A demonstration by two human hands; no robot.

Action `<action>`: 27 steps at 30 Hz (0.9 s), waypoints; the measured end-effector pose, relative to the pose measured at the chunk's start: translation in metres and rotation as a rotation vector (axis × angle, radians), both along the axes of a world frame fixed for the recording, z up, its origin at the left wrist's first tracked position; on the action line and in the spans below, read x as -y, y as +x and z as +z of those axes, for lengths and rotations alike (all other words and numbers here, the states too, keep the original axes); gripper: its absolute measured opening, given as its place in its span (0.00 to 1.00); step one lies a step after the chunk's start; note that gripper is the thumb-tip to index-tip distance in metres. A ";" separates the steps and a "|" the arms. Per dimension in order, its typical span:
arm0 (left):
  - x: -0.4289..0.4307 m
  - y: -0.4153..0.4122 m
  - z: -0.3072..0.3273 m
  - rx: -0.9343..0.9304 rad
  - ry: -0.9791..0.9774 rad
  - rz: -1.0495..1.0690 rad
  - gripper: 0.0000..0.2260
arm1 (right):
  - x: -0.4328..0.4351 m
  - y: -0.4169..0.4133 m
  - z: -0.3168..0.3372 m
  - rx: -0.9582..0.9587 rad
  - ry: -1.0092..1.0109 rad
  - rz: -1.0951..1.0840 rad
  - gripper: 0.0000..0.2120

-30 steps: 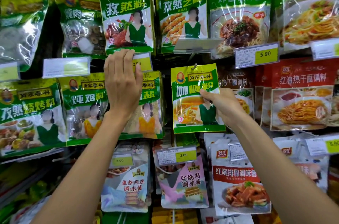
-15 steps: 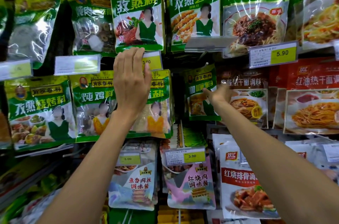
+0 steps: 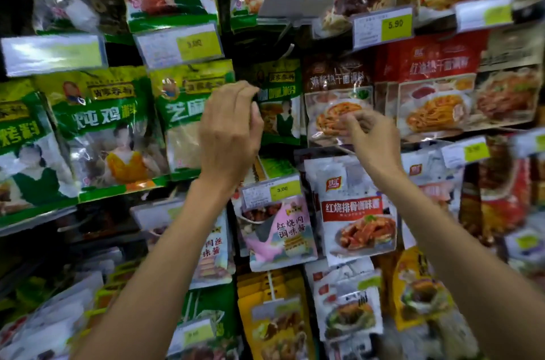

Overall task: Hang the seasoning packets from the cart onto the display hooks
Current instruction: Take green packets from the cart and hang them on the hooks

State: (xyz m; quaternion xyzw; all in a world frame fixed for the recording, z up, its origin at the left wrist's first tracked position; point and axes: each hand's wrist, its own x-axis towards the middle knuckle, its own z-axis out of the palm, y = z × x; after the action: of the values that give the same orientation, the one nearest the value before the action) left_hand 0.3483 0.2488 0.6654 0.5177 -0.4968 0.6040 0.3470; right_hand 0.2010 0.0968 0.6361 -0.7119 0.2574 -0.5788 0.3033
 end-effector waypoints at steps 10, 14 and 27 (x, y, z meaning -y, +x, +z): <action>0.095 -0.161 -0.179 -0.793 0.762 -0.776 0.14 | -0.026 -0.193 -0.186 -0.032 0.409 -0.293 0.09; 0.131 -0.222 -0.271 -0.989 1.015 -0.810 0.13 | -0.033 -0.270 -0.277 -0.104 0.603 -0.507 0.08; 0.209 -0.343 -0.495 -0.993 1.844 -0.648 0.12 | -0.060 -0.386 -0.499 -0.245 1.215 -0.909 0.11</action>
State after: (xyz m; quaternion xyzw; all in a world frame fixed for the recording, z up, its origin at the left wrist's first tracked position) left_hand 0.0057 0.0398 0.1700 0.6089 -0.6751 -0.3956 0.1303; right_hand -0.1845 0.1566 0.1366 -0.3036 0.8291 -0.3207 0.3428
